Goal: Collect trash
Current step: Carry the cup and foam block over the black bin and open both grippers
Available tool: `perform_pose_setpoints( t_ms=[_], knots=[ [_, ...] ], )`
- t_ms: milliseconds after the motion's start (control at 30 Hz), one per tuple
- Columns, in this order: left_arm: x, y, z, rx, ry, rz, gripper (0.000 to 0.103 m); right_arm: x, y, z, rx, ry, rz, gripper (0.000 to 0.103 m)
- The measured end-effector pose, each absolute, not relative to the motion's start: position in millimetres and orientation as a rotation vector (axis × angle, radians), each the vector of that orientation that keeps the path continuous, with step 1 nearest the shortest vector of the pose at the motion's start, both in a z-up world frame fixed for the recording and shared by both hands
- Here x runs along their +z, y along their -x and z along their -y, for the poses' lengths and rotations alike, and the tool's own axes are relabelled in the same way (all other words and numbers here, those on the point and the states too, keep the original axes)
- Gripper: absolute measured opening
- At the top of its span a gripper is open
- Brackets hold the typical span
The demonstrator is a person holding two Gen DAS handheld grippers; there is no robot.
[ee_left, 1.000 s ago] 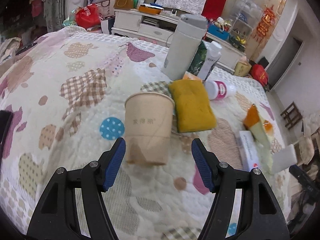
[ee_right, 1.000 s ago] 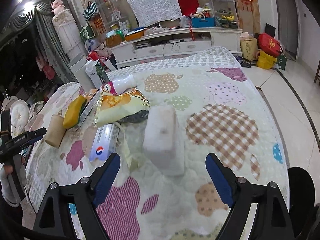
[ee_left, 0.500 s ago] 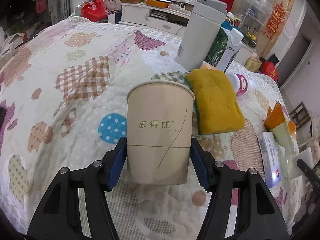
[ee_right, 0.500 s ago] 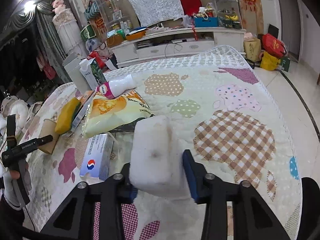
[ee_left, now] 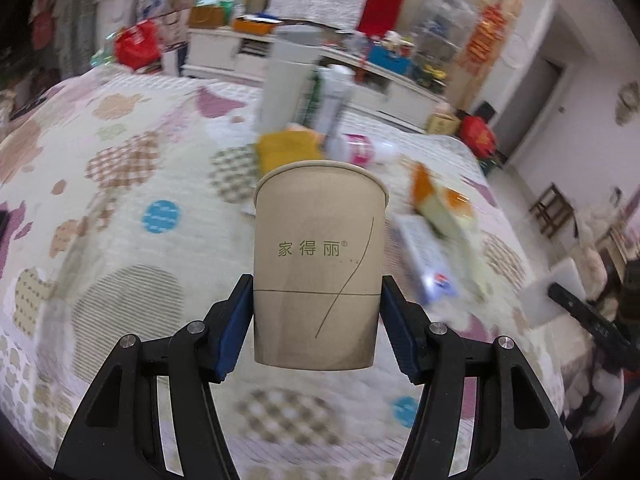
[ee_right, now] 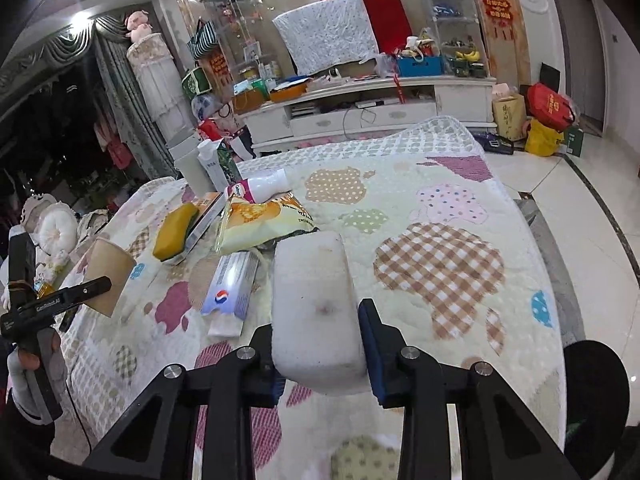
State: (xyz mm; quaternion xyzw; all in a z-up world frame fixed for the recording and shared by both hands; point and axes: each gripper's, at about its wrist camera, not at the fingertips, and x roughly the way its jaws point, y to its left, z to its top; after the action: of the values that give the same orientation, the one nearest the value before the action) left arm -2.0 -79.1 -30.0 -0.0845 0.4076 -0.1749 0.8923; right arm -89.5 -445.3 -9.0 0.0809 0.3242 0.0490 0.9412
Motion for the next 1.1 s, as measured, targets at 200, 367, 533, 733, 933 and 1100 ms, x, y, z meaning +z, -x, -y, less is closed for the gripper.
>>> perform_pose_setpoints(
  t_ms=[200, 367, 533, 733, 933, 1100],
  knots=[
    [-28, 24, 130, -0.463, 0.112, -0.850, 0.060, -10, 118, 459, 0.075, -0.180, -0.652, 0.031],
    [-30, 35, 169, -0.522, 0.076, -0.862, 0.060, -14, 137, 475, 0.041, -0.186, -0.658, 0.031],
    [-31, 40, 206, -0.578, 0.044, -0.868, 0.060, -16, 149, 492, 0.004, -0.190, -0.659, 0.031],
    [-34, 47, 244, -0.639, 0.015, -0.878, 0.060, -19, 162, 513, -0.040, -0.208, -0.661, 0.031],
    [-36, 51, 280, -0.696, -0.018, -0.888, 0.060, -23, 178, 538, -0.091, -0.230, -0.663, 0.031],
    [-38, 57, 309, -0.739, -0.046, -0.896, 0.060, -27, 190, 560, -0.136, -0.257, -0.666, 0.031]
  ],
)
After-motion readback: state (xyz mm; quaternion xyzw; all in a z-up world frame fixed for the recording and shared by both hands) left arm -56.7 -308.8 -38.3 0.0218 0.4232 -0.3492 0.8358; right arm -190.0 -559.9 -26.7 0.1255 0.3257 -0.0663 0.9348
